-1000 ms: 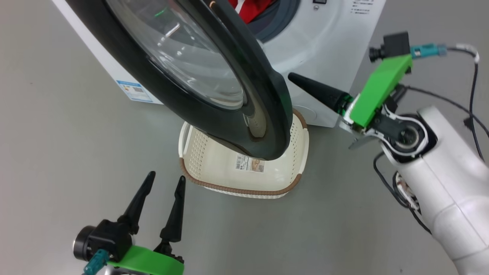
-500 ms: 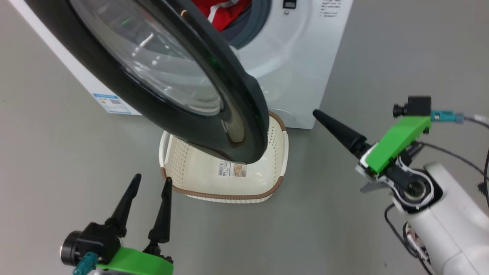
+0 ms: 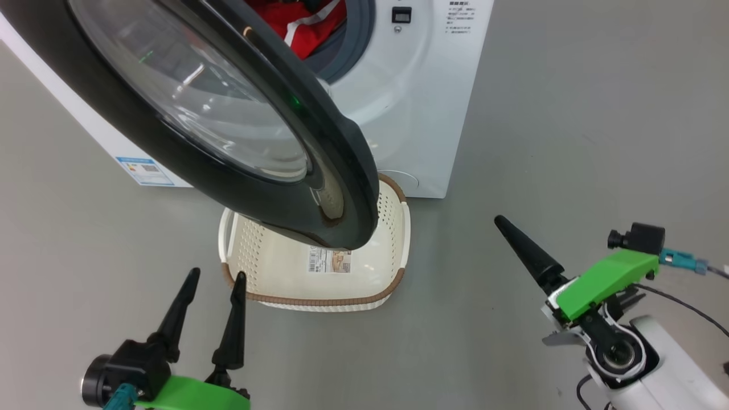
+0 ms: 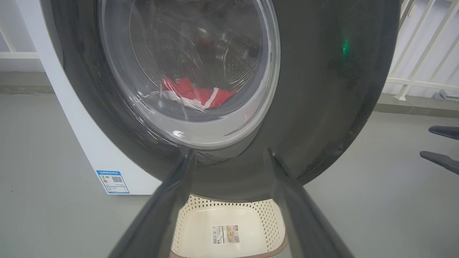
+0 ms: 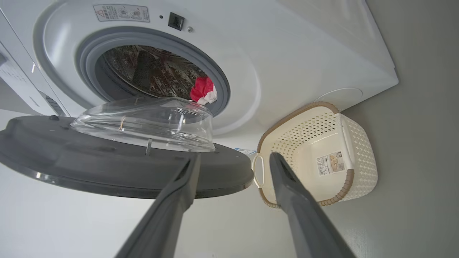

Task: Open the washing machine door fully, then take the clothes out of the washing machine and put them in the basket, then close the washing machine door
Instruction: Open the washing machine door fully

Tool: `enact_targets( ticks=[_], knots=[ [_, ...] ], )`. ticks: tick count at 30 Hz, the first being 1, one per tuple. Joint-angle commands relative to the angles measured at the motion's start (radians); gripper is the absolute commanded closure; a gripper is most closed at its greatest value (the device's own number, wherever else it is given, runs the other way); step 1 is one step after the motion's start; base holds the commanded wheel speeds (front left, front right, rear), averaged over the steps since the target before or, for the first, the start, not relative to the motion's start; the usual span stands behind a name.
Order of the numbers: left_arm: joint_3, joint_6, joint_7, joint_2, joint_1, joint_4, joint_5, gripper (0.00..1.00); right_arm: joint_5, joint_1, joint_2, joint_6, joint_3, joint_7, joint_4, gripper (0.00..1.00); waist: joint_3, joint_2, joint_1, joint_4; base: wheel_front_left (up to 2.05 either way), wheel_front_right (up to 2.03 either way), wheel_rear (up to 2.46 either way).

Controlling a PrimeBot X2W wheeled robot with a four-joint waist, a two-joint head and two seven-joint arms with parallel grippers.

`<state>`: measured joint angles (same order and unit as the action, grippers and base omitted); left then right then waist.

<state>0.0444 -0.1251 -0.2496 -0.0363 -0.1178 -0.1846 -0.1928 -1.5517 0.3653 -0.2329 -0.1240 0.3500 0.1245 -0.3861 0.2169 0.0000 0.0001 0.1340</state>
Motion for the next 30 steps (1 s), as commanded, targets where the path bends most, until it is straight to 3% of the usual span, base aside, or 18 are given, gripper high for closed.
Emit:
enact_targets(
  ticks=[1, 19, 24, 30],
  knots=[
    [-0.038, -0.006, -0.012, -0.017, 0.001, 0.026, 0.009, 0.00, 0.022, -0.018, -0.002, -0.007, 0.011, -0.029, 0.030, 0.00, 0.001, 0.0000, -0.0001, -0.005, 0.00, 0.00, 0.00],
    [-0.050, -0.006, -0.012, -0.019, 0.004, 0.022, 0.006, 0.00, 0.188, -0.114, -0.048, -0.007, 0.128, -0.347, 0.021, 0.00, 0.002, 0.0000, -0.0001, -0.014, 0.00, 0.00, 0.00],
    [-0.054, -0.006, -0.012, -0.019, 0.005, 0.021, 0.006, 0.00, 0.327, -0.106, -0.064, -0.007, 0.145, -0.384, -0.024, 0.00, 0.003, 0.0000, -0.0001, -0.019, 0.00, 0.00, 0.00],
    [-0.059, -0.006, -0.012, -0.019, 0.002, 0.022, 0.006, 0.00, 0.618, -0.128, -0.011, -0.007, -0.021, -0.386, 0.001, 0.00, 0.010, 0.0000, -0.0001, -0.026, 0.00, 0.00, 0.00]
  ],
)
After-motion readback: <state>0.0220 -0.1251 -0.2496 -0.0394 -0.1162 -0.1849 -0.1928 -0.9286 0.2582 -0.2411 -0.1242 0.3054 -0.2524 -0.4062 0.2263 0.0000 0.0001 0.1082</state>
